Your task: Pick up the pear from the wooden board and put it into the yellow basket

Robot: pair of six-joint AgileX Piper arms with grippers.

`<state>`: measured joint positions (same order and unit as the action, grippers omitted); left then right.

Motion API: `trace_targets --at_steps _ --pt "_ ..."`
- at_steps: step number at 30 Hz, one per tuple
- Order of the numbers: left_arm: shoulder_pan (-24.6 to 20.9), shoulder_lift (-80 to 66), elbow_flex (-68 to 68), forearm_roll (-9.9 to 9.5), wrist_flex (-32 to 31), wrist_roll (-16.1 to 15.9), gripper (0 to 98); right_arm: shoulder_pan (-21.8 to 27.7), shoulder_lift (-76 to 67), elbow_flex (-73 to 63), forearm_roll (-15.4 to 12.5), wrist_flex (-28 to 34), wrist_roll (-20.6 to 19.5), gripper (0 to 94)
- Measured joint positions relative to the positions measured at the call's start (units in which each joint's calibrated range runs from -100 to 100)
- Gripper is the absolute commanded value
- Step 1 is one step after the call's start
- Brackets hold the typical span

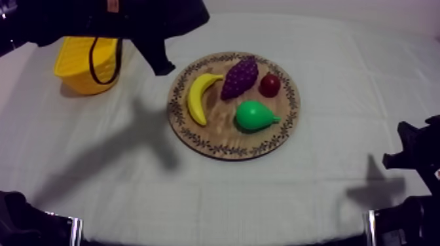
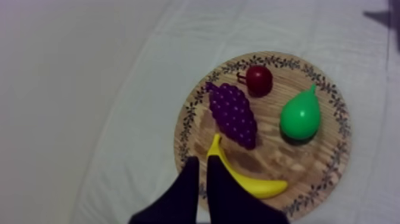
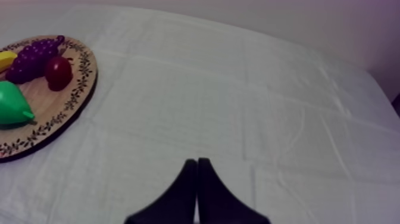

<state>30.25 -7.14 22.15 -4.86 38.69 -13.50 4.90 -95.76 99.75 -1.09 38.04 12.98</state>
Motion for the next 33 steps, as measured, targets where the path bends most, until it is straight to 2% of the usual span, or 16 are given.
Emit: trace_targets --at_steps 11,14,17,22,25,27,31,33 --pt "1.14 -0.08 -2.29 1.31 8.85 -1.26 13.4 0.00 0.00 0.00 0.00 0.00 0.00 0.3" --pt "1.00 -0.21 -3.49 3.19 12.33 -1.84 14.0 0.00 0.00 0.00 0.00 0.00 0.00 0.3" --pt "0.60 -0.33 -4.90 6.03 16.75 -4.10 14.6 0.00 0.00 0.00 0.00 0.00 0.00 0.3" --pt "-1.74 0.02 -5.04 10.97 21.69 -10.90 17.0 0.00 0.00 0.00 0.00 0.00 0.00 0.3" --pt "-2.47 0.53 -3.27 12.40 20.57 -14.52 17.7 0.00 0.00 0.00 0.00 0.00 0.00 0.3" --pt "-2.49 0.67 -2.05 12.67 19.39 -16.14 23.8 0.00 0.00 0.00 0.00 0.00 0.00 0.3" --pt "-2.08 0.82 0.25 12.10 15.86 -17.51 54.8 0.00 0.00 0.00 0.00 0.07 0.00 0.3" --pt "-1.87 0.82 1.07 12.43 14.81 -17.14 66.0 0.00 0.00 0.00 0.00 0.07 0.00 0.3"
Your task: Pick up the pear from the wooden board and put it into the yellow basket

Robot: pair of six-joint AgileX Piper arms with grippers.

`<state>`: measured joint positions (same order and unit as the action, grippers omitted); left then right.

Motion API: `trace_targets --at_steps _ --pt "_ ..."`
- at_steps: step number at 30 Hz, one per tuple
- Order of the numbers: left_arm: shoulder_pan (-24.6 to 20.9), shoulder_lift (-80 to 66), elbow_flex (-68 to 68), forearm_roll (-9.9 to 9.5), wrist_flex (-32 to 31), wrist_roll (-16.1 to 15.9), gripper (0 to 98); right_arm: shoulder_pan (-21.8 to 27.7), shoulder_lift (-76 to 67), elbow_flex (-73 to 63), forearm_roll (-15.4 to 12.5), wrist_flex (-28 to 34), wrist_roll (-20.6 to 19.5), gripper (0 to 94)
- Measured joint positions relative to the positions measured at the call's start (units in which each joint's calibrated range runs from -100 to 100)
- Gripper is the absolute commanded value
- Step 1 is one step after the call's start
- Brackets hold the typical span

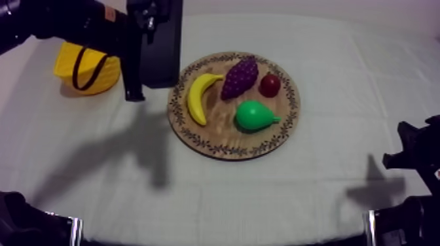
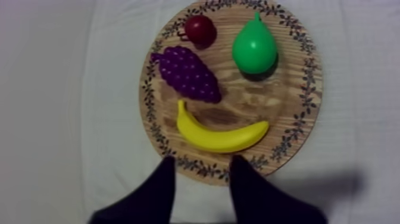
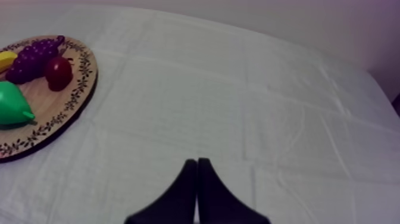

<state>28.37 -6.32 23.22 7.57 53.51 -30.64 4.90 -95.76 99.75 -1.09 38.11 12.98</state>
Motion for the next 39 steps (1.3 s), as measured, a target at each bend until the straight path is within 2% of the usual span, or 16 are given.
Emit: trace_targets --at_steps 3,6,9,14,19,30,35,39 --pt "0.03 0.00 0.73 1.20 -1.67 0.69 77.0 0.00 0.00 0.00 0.00 0.00 0.00 0.3" --pt "0.23 -0.06 1.57 2.52 -2.69 -0.03 83.4 0.00 0.00 0.00 0.00 0.00 0.00 0.3" --pt "0.44 -0.06 2.02 3.61 -2.75 -1.05 86.9 0.00 0.00 0.00 0.00 0.00 0.00 0.3" --pt "0.87 0.13 2.20 4.18 -2.33 -1.85 88.4 0.00 0.00 0.00 0.00 0.00 0.00 0.3" --pt "1.45 0.98 2.44 4.43 -2.55 -1.77 90.7 0.00 0.00 0.00 0.00 0.00 0.00 0.3" --pt "4.50 8.42 0.42 4.55 -6.66 1.16 90.3 0.00 0.00 0.00 0.00 0.00 -0.23 0.3" --pt "5.45 14.52 -3.72 4.12 -5.61 2.52 90.2 0.00 0.00 0.00 0.00 0.00 0.00 0.3" --pt "6.02 20.43 -9.02 3.13 -2.47 4.04 90.3 0.00 0.00 0.00 0.00 0.00 0.00 0.3"
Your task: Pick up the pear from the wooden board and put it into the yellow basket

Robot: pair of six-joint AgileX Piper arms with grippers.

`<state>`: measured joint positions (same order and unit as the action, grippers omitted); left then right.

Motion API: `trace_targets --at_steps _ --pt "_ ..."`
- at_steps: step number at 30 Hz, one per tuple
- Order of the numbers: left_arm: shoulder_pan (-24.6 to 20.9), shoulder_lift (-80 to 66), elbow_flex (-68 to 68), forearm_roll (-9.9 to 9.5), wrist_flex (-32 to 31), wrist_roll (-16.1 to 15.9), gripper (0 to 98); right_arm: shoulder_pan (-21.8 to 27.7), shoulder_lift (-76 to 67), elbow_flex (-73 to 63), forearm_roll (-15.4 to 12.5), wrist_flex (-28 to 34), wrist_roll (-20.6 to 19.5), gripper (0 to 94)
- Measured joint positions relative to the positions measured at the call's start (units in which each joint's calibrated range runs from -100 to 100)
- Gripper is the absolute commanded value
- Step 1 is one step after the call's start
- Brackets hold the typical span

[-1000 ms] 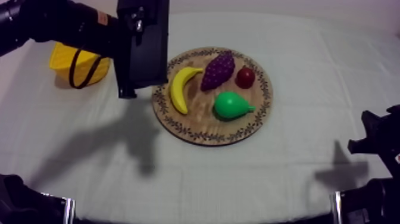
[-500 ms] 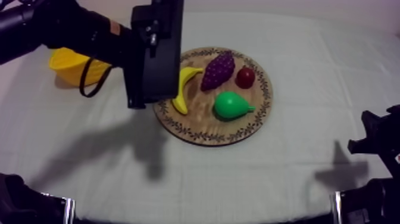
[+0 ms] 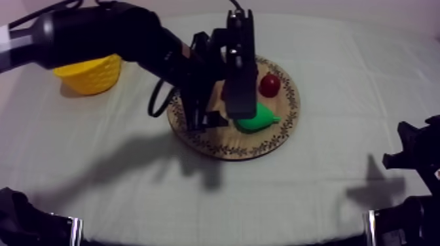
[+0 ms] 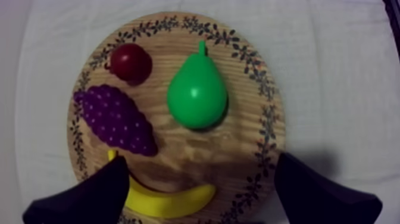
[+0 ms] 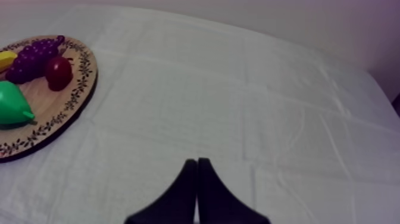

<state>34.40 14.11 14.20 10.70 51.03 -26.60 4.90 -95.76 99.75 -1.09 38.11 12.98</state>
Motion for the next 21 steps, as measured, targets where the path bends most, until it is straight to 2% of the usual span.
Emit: trace_targets --at_steps 10,14,18,21 --pt "1.65 15.33 -15.45 -3.43 11.48 4.66 89.1 0.00 0.00 0.00 0.00 -0.08 0.00 0.3" --pt "2.23 21.15 -23.39 -4.80 17.70 6.74 93.2 0.00 0.00 0.00 0.00 -0.08 0.00 0.3" --pt "2.86 26.34 -30.73 -5.66 24.25 8.65 95.2 0.00 0.00 0.00 0.00 -0.08 0.00 0.3" --pt "3.23 29.17 -35.99 -5.92 28.77 9.18 91.5 0.00 0.00 0.00 0.00 -0.08 0.00 0.3"
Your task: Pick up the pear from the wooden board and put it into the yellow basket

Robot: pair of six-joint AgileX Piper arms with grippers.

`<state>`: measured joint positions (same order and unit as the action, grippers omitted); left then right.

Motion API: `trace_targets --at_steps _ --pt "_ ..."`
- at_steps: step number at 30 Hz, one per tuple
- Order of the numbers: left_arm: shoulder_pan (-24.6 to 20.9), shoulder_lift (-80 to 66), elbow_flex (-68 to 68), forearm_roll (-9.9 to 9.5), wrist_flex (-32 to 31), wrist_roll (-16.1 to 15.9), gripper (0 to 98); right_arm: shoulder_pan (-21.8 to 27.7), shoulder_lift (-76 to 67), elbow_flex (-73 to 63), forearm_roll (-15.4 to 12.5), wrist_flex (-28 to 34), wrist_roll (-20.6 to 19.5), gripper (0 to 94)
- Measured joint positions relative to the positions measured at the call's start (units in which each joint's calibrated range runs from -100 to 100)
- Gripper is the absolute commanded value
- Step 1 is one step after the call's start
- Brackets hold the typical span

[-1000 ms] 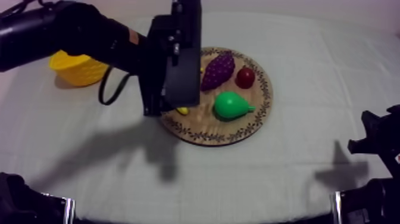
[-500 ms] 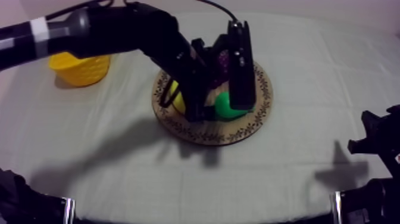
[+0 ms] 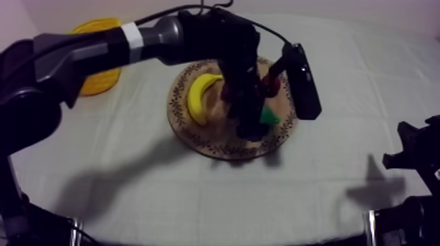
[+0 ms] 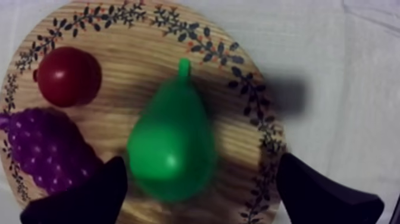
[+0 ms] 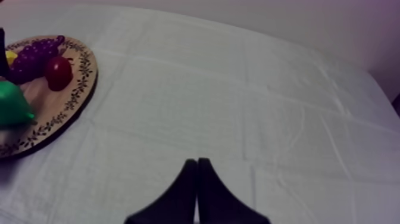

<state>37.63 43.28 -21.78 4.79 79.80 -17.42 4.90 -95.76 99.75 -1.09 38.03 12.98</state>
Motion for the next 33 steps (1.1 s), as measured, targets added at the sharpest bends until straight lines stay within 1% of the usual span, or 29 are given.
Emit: trace_targets --at_steps 2,5,9,12,14,16,19,23,26,30,33 --pt "0.40 0.98 -2.48 -0.47 1.76 0.51 84.5 0.00 0.00 0.00 0.00 0.00 0.00 0.3" --pt "0.94 1.36 -4.09 -1.53 1.75 2.02 76.1 0.00 0.00 0.00 0.00 0.00 0.00 0.3" --pt "1.51 1.57 -3.91 -3.21 1.68 4.11 67.6 0.00 0.00 0.00 0.00 0.00 0.00 0.3" --pt "1.59 1.92 -3.55 -4.19 2.12 5.55 63.7 0.00 0.00 0.00 0.00 0.00 0.00 0.3" --pt "1.41 2.44 -3.27 -4.79 2.77 6.40 62.3 0.00 0.00 0.00 0.00 -0.11 0.00 0.3" --pt "1.27 2.73 -2.89 -4.79 3.54 7.30 60.9 0.00 0.00 0.00 0.00 -0.09 0.00 0.3" --pt "1.19 2.78 -2.42 -5.33 4.00 8.29 59.5 0.00 0.00 0.00 0.00 -0.09 0.00 0.3" --pt "1.26 2.04 -1.72 -6.00 4.26 9.12 58.9 0.00 0.00 0.00 0.00 -0.09 0.00 0.3" --pt "1.44 0.05 -0.94 -6.99 4.57 9.76 58.9 0.00 0.00 0.00 0.00 0.11 0.00 0.3" --pt "1.25 -4.56 -1.52 -9.23 7.29 10.90 58.7 0.00 0.00 0.00 0.00 0.11 0.00 0.3" --pt "0.46 -8.78 -3.75 -11.45 10.83 11.56 58.8 0.00 0.00 0.00 0.00 0.11 0.00 0.3"
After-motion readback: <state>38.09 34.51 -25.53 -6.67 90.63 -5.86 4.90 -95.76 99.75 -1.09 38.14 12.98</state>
